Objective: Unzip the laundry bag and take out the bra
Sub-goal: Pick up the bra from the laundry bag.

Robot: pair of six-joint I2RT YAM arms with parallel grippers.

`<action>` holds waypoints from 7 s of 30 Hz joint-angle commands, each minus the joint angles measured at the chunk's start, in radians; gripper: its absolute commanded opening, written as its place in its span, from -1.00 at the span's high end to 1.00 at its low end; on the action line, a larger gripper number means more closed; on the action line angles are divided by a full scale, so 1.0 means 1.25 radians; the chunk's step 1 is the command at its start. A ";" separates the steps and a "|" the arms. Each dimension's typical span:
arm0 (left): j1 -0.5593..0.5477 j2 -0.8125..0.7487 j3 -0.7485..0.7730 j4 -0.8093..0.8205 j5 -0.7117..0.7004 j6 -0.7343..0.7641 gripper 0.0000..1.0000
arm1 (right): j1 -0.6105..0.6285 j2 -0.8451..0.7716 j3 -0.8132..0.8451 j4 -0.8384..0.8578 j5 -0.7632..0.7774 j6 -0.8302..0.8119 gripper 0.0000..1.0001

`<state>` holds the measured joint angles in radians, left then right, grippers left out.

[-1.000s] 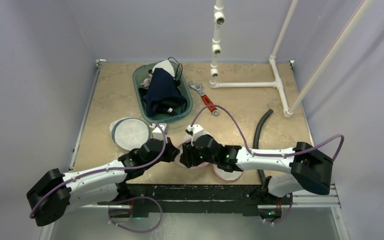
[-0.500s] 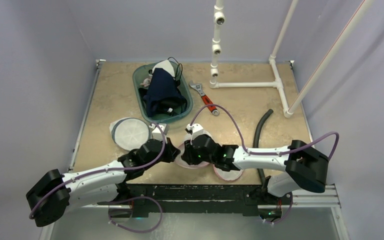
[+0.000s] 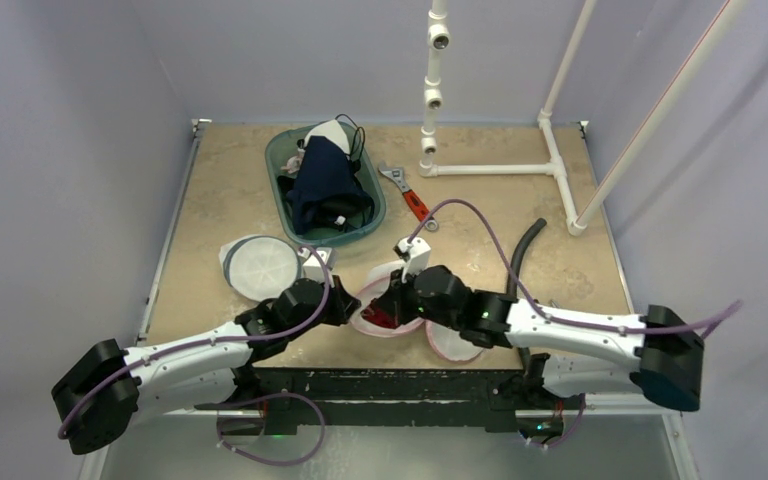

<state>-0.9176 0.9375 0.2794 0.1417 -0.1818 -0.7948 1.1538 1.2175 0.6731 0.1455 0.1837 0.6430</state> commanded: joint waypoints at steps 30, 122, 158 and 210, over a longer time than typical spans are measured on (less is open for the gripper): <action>-0.003 0.017 0.024 0.029 -0.019 -0.029 1.00 | 0.001 -0.404 0.253 -0.167 -0.018 -0.153 1.00; -0.030 -0.206 0.534 -0.160 0.240 0.449 1.00 | 0.001 -0.576 0.203 -0.187 0.073 -0.158 -0.87; -0.030 -0.095 0.857 -0.383 0.650 0.592 1.00 | 0.001 -0.431 0.236 0.032 -0.528 -0.414 -0.73; -0.031 -0.457 0.640 -0.593 -0.605 0.320 -0.91 | -0.178 -0.009 0.525 -0.040 -0.121 -0.229 1.00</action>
<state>-0.9516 0.3481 1.0740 -0.5030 -0.7517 -0.2836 1.0718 1.1156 1.2400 0.0929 0.1490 0.2699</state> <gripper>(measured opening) 0.949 0.023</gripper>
